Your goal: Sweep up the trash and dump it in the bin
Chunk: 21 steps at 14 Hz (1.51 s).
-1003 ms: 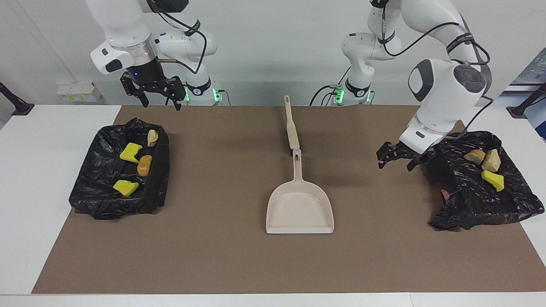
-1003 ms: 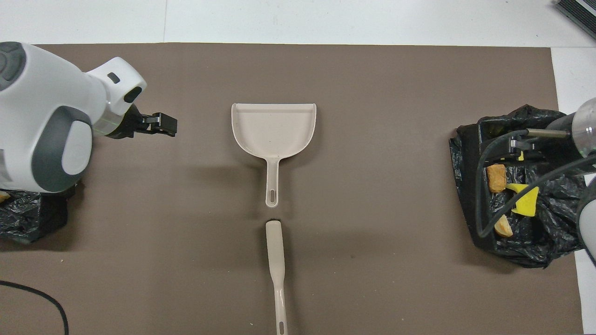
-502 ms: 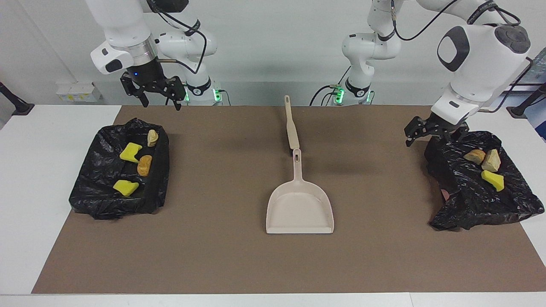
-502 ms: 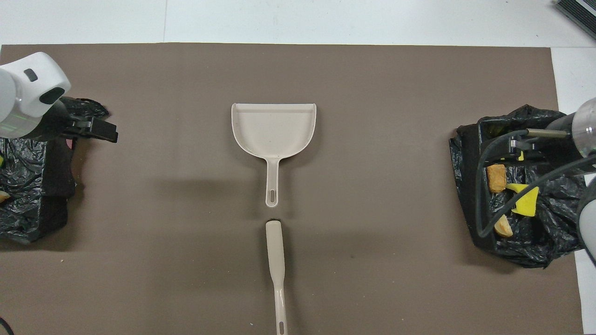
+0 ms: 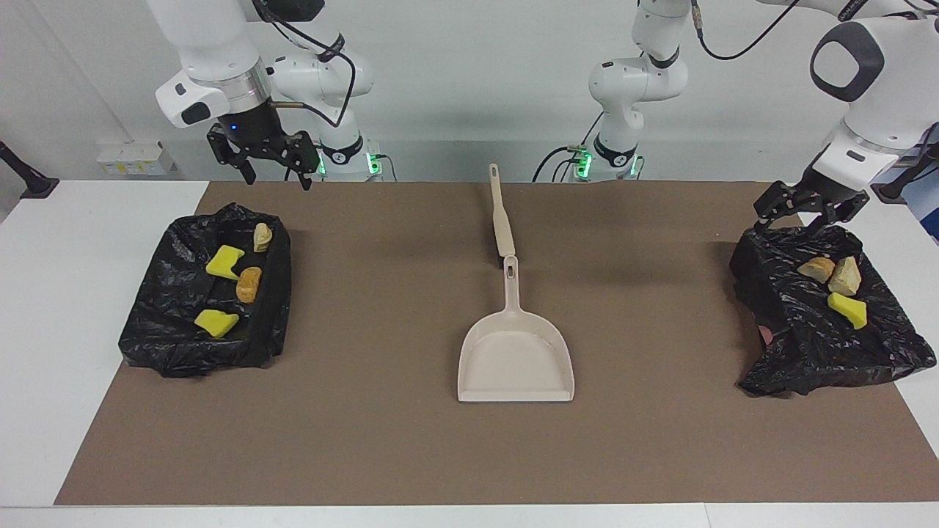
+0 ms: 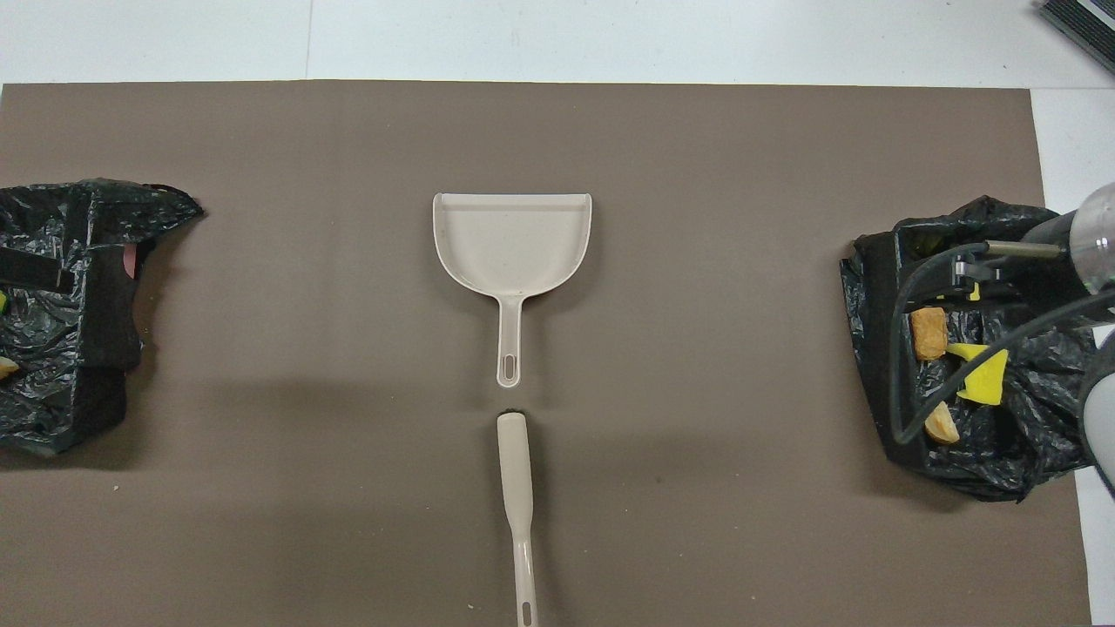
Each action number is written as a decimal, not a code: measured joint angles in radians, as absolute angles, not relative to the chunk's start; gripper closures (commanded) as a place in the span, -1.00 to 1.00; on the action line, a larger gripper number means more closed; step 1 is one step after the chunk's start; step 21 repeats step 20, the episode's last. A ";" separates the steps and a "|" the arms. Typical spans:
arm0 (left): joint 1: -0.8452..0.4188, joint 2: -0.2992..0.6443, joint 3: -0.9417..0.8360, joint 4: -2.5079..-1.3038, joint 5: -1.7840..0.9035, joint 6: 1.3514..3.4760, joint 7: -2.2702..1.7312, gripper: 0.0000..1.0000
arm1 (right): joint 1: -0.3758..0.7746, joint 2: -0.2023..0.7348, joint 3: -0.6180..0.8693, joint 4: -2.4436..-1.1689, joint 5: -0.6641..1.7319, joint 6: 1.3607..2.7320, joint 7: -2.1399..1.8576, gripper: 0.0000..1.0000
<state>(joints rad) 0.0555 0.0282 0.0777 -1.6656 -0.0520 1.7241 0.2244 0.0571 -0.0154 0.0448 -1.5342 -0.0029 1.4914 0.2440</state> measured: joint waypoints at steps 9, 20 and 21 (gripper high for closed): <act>0.003 0.016 0.022 -1.637 -0.005 1.645 0.102 -1.00 | 0.057 -0.015 0.045 -1.534 -0.003 1.491 0.244 -1.00; 0.002 -0.019 0.022 -1.636 -0.003 1.560 0.125 -1.00 | 0.056 -0.015 0.045 -1.534 -0.003 1.491 0.244 -1.00; 0.002 -0.019 0.022 -1.636 -0.003 1.560 0.125 -1.00 | 0.056 -0.015 0.045 -1.534 -0.003 1.491 0.244 -1.00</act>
